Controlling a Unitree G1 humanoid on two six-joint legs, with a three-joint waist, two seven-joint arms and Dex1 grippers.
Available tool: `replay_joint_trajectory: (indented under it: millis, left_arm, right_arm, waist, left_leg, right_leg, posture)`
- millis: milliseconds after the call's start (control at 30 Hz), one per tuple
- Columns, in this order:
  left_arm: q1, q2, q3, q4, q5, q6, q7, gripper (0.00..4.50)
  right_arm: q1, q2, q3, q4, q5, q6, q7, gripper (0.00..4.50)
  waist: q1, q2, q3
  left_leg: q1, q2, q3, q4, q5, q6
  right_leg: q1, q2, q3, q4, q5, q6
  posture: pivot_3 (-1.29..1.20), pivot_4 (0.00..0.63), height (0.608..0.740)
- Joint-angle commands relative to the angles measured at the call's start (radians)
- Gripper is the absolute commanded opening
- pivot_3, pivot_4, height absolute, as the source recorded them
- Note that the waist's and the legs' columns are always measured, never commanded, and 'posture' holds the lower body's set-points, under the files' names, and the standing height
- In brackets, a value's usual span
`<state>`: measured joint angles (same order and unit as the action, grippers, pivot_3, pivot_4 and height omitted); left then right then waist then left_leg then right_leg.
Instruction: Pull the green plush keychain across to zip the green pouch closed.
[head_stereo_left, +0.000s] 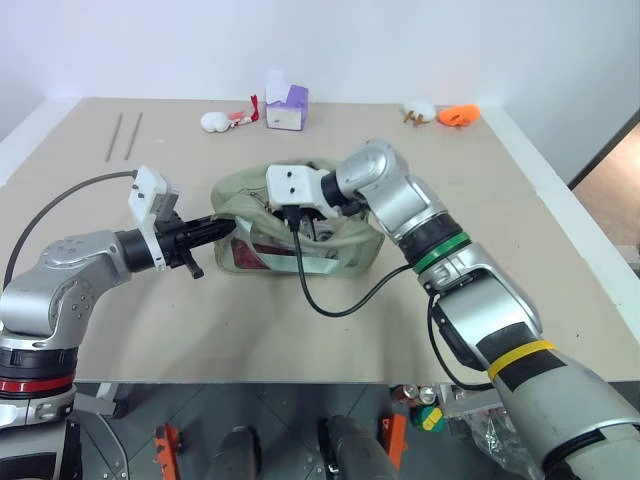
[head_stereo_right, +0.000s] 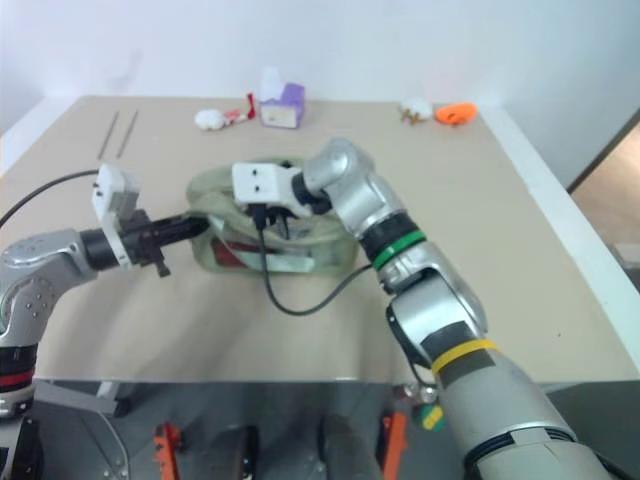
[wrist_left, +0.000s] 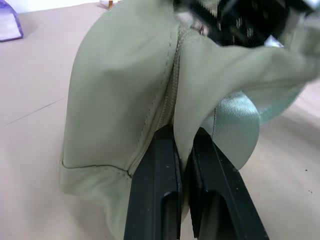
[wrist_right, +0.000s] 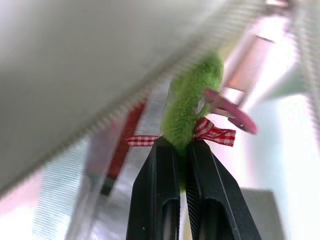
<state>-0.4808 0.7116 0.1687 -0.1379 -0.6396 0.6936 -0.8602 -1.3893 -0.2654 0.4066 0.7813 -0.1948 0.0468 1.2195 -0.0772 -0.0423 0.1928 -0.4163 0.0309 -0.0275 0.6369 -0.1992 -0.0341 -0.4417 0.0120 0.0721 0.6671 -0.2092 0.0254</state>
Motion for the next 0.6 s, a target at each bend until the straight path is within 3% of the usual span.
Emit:
replay_joint_trajectory:
  millis: [33,267,433,600]
  left_arm:
    - [-0.02,0.001,0.015,-0.012,-0.002,-0.02,-0.002,0.0]
    - [-0.047,-0.01,-0.002,0.016,0.007,-0.03,-0.014,0.0]
    - [-0.059,-0.018,-0.009,0.024,0.013,-0.032,-0.021,0.0]
    - [-0.062,-0.023,-0.011,0.033,0.019,-0.037,-0.03,0.0]
  right_arm:
    - [-0.102,-0.058,-0.092,-0.024,0.062,0.041,0.04,0.17]
    - [-0.049,-0.129,-0.126,-0.221,0.144,0.204,0.157,0.17]
    - [-0.022,-0.186,-0.128,-0.265,0.122,0.21,0.124,0.17]
    - [-0.076,-0.288,-0.146,-0.223,0.08,0.096,0.072,0.17]
  waist:
    - [0.001,0.0,0.0]
    - [0.001,0.0,0.0]
    - [0.003,0.0,0.0]
    - [0.003,0.001,0.0]
  left_leg:
    - [-0.001,0.0,0.0,0.0,0.0,0.0]
    - [0.0,0.0,-0.002,-0.002,0.0,0.0]
    - [0.0,-0.001,-0.002,-0.001,0.0,0.0]
    - [-0.001,-0.001,-0.002,-0.001,0.0,-0.001]
  right_leg:
    - [0.0,0.0,0.0,0.0,0.0,0.0]
    - [0.0,0.0,-0.001,0.0,-0.001,-0.001]
    - [0.0,0.0,-0.002,0.0,-0.001,-0.001]
    - [0.0,-0.001,-0.002,0.0,-0.001,0.0]
  posture:
    - [0.0,0.15,0.74]
    - [0.0,0.15,0.74]
    - [0.0,0.15,0.74]
    - [0.0,0.15,0.74]
